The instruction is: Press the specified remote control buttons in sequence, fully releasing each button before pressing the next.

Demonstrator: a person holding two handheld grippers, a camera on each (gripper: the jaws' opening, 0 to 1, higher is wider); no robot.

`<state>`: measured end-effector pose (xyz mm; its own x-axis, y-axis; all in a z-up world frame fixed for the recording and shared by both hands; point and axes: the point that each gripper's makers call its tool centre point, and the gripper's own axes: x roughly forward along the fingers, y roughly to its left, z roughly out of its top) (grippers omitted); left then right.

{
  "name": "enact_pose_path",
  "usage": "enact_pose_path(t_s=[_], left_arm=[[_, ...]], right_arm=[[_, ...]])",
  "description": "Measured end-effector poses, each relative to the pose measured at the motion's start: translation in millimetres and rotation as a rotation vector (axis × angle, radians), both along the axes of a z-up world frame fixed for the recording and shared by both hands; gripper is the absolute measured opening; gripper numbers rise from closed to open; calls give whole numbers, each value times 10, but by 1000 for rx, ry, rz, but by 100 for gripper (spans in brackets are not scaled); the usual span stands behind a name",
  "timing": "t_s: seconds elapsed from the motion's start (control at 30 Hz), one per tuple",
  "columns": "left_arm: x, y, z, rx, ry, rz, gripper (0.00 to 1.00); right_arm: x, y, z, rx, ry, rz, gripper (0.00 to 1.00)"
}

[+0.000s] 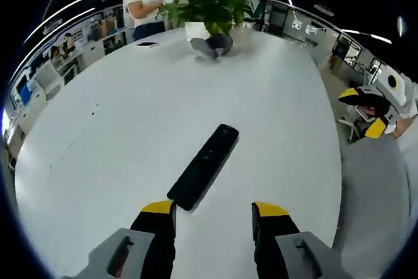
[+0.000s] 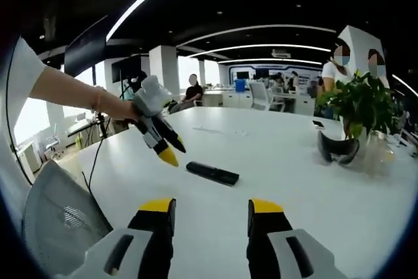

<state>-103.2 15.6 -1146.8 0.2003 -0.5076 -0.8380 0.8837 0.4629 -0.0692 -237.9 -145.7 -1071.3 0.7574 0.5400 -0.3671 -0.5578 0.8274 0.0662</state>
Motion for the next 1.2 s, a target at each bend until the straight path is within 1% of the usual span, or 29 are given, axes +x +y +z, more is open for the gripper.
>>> enact_pose_path(t_s=[0.03,0.17,0.33,0.5,0.57,0.63,0.93,0.97,1.0,1.13,1.2], left_arm=[[8,-9,-27,18,7,-12,47],[91,-130,-114,41,21,-51,47],[252,-192,-222,88,22,-94,47],[392,-223,-289,100,26,-114,46],[438,-236,-325,103,37,-117,46],[453,-232,-358,117,45,-128,46],[448,-182,-493,188,31,-230,44],[451,-166,-488,205,11,-259,43],[445,-171,-488,208,6,-260,42],[426,-191,-488,212,8,-287,40],[386,-205,-483,226,6,-325,35]], right_arm=[[0,1,-1,-3,0,1,42],[-5,7,-20,-21,1,8,41],[2,-21,-42,-39,4,-1,39],[17,-73,-58,-37,12,-27,38],[24,-87,-57,-31,14,-37,37],[30,-100,-53,-28,13,-45,36],[37,-126,-47,-14,14,-73,33],[39,-128,-43,-8,14,-76,32],[39,-128,-42,-6,14,-77,32],[34,-125,-43,3,18,-76,31],[31,-116,-45,0,18,-72,31]])
